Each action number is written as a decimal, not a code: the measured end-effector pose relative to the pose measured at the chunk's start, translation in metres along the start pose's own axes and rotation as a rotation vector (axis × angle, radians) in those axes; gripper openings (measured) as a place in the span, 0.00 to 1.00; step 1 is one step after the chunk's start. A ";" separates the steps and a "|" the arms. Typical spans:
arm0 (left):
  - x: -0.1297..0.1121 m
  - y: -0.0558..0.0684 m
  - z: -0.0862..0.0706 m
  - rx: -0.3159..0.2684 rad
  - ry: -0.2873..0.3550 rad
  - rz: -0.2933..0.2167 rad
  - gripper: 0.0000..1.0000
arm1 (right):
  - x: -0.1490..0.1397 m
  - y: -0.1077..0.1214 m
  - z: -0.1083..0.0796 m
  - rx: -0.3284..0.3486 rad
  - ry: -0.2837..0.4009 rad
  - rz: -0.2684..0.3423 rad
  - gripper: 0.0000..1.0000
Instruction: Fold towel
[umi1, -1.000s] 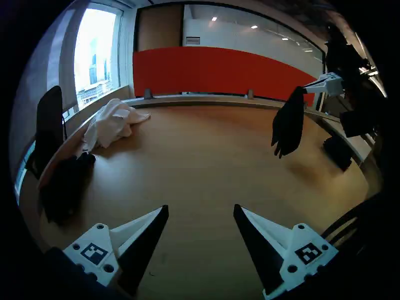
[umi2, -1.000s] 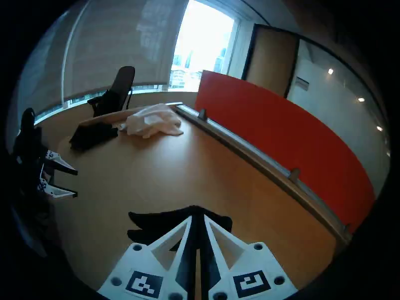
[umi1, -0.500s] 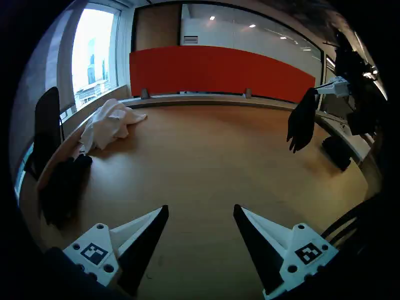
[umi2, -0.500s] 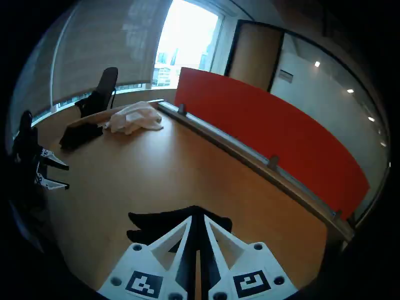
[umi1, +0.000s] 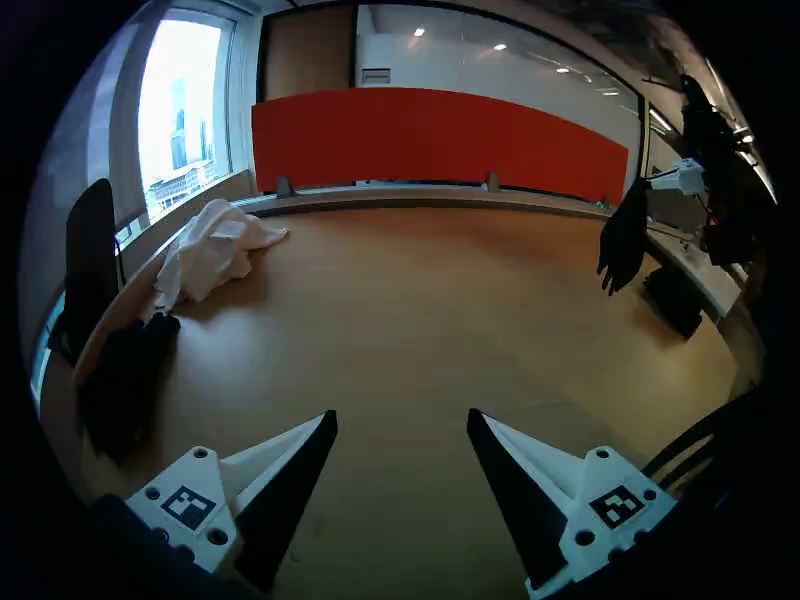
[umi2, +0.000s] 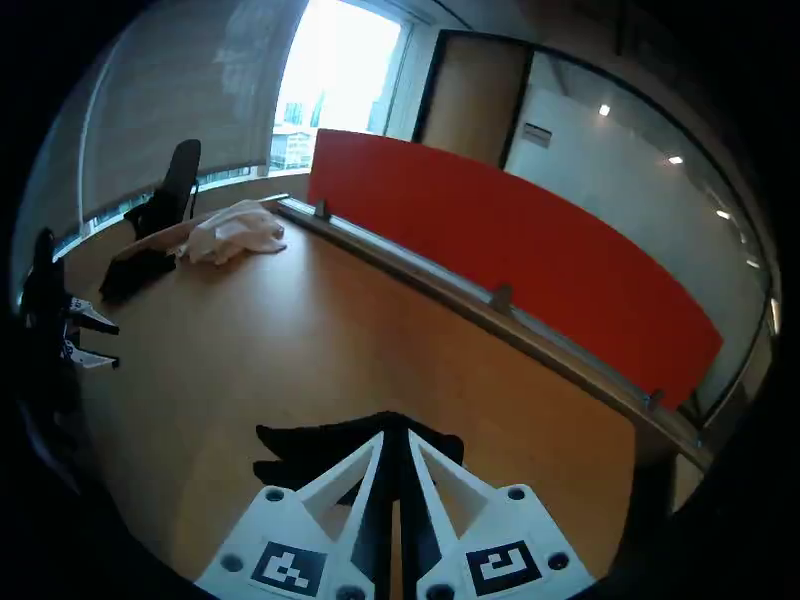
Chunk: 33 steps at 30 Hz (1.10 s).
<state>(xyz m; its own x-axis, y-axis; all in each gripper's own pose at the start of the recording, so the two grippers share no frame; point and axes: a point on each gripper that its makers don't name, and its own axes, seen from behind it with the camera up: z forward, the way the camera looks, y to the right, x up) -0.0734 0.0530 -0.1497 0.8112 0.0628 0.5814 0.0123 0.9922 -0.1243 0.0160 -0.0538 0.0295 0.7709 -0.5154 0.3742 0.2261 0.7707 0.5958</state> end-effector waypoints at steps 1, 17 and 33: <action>0.000 0.000 0.000 0.001 -0.001 0.001 0.97 | -0.003 0.005 -0.002 -0.006 -0.004 0.000 0.02; -0.001 -0.001 0.002 0.015 -0.021 0.014 0.97 | -0.038 0.082 -0.024 -0.097 -0.056 0.030 0.02; 0.004 0.007 0.009 0.006 -0.029 0.032 0.97 | -0.065 0.143 -0.048 -0.188 -0.106 0.076 0.02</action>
<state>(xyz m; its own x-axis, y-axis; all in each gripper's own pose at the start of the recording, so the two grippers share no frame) -0.0750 0.0612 -0.1410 0.7937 0.0978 0.6004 -0.0174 0.9902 -0.1383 0.0264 0.1080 0.0565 0.7254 -0.4819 0.4915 0.2840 0.8600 0.4239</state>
